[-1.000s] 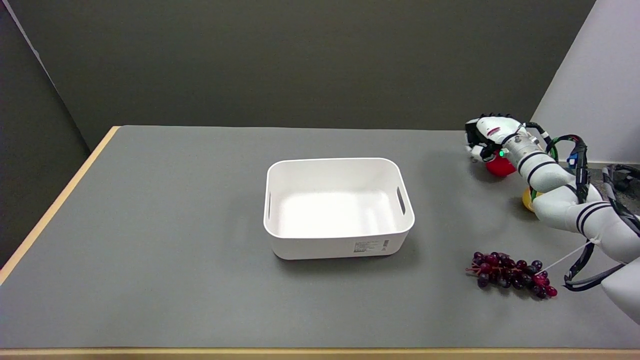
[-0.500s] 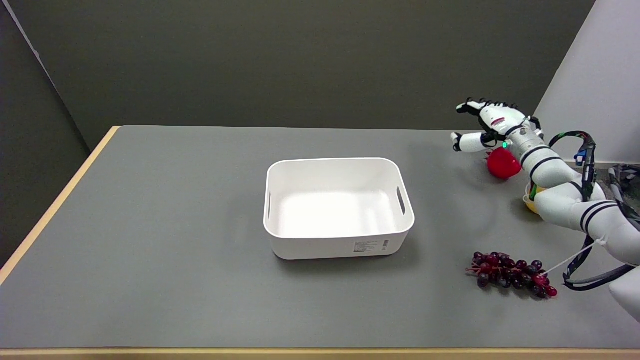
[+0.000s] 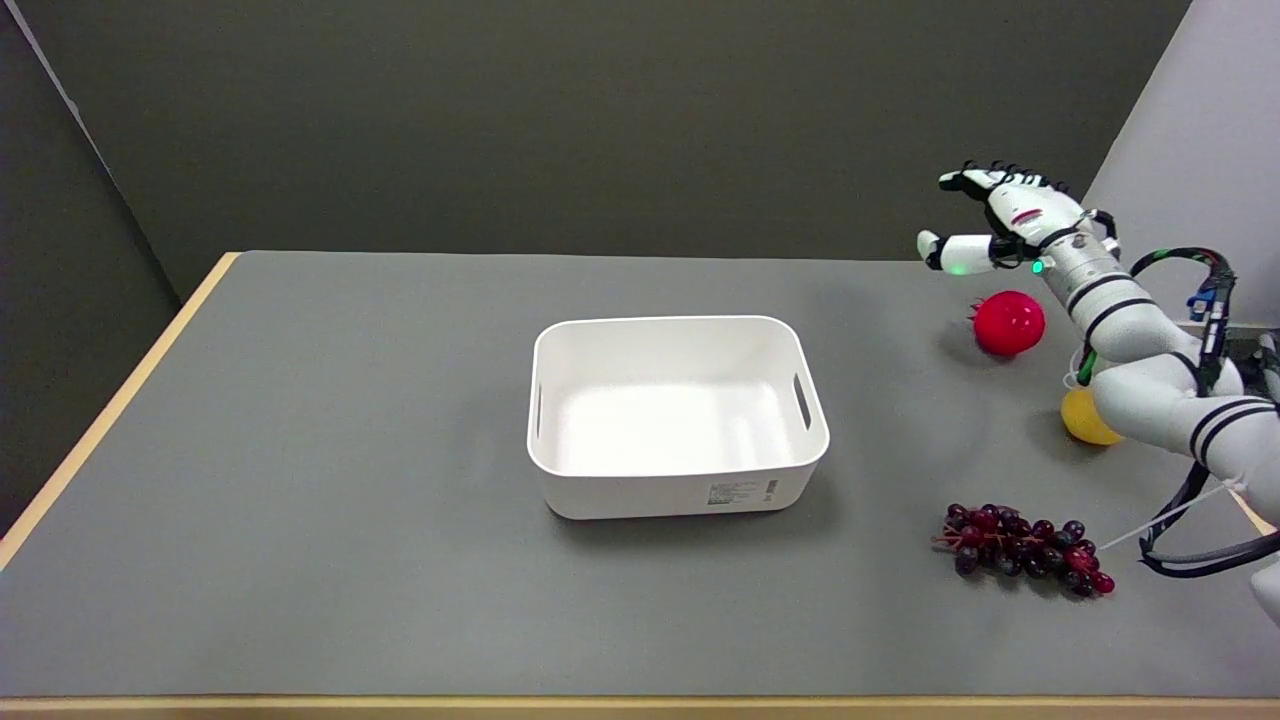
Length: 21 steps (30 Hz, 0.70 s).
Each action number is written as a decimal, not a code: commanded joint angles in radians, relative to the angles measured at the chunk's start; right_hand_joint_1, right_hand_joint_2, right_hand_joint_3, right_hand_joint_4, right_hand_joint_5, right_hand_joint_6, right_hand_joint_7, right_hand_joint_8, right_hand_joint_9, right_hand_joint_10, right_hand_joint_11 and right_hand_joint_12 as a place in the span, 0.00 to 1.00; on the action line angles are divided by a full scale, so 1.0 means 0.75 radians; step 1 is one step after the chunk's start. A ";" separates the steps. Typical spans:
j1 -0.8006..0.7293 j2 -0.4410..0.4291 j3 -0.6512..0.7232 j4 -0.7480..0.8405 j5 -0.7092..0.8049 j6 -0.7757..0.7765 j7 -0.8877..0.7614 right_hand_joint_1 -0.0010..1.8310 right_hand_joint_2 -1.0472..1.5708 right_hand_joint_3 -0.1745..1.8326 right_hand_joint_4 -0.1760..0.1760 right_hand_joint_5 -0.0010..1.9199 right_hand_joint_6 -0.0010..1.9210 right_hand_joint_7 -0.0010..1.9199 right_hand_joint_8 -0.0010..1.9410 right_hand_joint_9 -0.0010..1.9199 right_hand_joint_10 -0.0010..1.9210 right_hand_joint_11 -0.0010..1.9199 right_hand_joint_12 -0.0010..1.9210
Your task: Pick up the pomerganate.
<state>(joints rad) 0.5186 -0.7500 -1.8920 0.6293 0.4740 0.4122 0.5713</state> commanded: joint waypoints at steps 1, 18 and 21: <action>-0.184 0.160 0.265 0.279 0.023 -0.172 -0.254 0.18 0.64 0.54 0.84 0.09 0.21 0.07 0.13 0.05 0.25 0.02 0.58; -0.634 0.285 0.674 0.707 0.015 -0.489 -0.271 0.13 0.63 0.54 0.83 0.09 0.21 0.08 0.13 0.04 0.25 0.02 0.58; -0.661 0.295 0.670 0.731 0.015 -0.528 -0.271 0.10 0.63 0.54 0.82 0.09 0.21 0.09 0.13 0.05 0.26 0.02 0.58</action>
<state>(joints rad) 0.2700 -0.6079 -1.5972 0.9291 0.4867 0.1969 0.4138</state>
